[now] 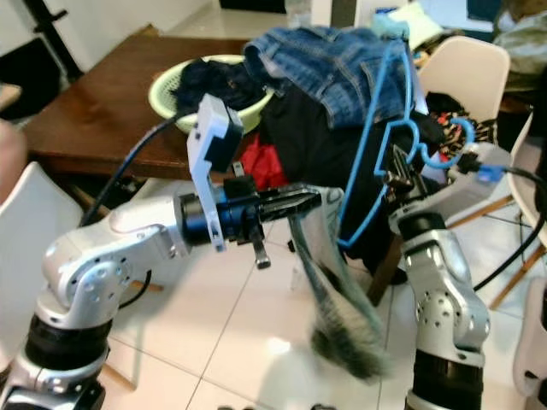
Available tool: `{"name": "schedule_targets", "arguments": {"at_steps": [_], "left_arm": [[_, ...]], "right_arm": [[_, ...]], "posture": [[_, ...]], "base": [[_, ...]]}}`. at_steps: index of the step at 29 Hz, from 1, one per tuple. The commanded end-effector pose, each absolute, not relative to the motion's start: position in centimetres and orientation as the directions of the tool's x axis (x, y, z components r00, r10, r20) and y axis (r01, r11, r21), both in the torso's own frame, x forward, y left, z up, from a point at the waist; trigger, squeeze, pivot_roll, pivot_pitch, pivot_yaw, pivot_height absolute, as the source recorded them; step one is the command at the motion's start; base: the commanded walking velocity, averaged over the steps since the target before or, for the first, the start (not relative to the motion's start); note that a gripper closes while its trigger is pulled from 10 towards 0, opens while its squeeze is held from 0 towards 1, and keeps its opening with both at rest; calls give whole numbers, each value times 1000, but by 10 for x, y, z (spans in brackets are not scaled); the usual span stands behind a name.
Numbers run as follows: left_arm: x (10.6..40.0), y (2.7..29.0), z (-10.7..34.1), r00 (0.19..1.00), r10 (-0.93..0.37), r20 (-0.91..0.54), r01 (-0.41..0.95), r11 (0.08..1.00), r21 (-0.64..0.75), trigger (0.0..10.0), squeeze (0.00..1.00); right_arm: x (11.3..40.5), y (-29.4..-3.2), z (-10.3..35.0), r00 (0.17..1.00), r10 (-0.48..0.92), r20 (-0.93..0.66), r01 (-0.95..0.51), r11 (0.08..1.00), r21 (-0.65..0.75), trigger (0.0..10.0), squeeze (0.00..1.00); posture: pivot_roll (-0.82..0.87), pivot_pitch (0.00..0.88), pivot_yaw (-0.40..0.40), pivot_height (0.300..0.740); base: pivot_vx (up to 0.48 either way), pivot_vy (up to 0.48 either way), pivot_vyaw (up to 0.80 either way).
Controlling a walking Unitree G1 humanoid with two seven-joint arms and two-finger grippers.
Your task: Hang hanger
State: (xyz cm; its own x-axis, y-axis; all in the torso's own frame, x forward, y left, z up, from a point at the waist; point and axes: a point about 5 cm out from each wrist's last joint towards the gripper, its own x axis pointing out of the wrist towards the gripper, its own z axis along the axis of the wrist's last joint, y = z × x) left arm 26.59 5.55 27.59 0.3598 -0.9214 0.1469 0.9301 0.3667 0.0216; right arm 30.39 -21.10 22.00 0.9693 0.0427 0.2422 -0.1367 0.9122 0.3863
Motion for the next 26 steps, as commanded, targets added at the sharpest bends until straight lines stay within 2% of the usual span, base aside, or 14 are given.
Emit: {"name": "schedule_targets", "arguments": {"at_steps": [1,2,6,7,11,13,20,22,26], "left_arm": [[270,56,264,382,-918,103,922,386,19,10000,0],[276,60,247,430,-902,30,902,431,26,10000,0],[280,64,235,458,-889,-21,888,458,35,10000,0],[283,78,196,499,-847,-181,866,496,64,10000,0],[281,90,171,501,-818,-282,861,505,62,10000,0],[276,103,144,504,-783,-365,847,530,34,10000,0],[274,115,123,537,-743,-400,817,575,30,10000,0],[272,120,112,582,-717,-384,775,632,-4,10000,0],[270,121,105,592,-707,-387,764,646,-10,10000,0]], "right_arm": [[304,-213,207,985,34,171,-96,925,367,10000,0],[304,-215,197,992,23,120,-62,942,330,10000,0],[303,-217,191,996,16,89,-43,951,306,10000,0],[299,-226,174,1000,-20,-1,20,976,216,10000,0],[295,-233,164,997,-51,-52,58,986,155,10000,0],[292,-239,157,993,-77,-86,86,991,103,10000,0],[289,-241,151,990,-80,-117,87,995,57,10000,0],[284,-236,143,988,-48,-146,56,997,46,10000,0],[280,-232,138,987,-16,-161,24,999,46,10000,0]], "posture": [[45,142,53,740],[38,143,50,740],[38,143,50,740],[31,145,46,740],[27,145,45,740],[23,151,40,740],[23,158,32,740],[20,163,23,740],[20,169,18,740]], "base": [[0,0,-800],[0,0,-800],[0,0,-800],[0,0,-800],[0,0,-800],[0,0,-800],[0,0,-800],[0,0,-800],[0,0,-800]]}}
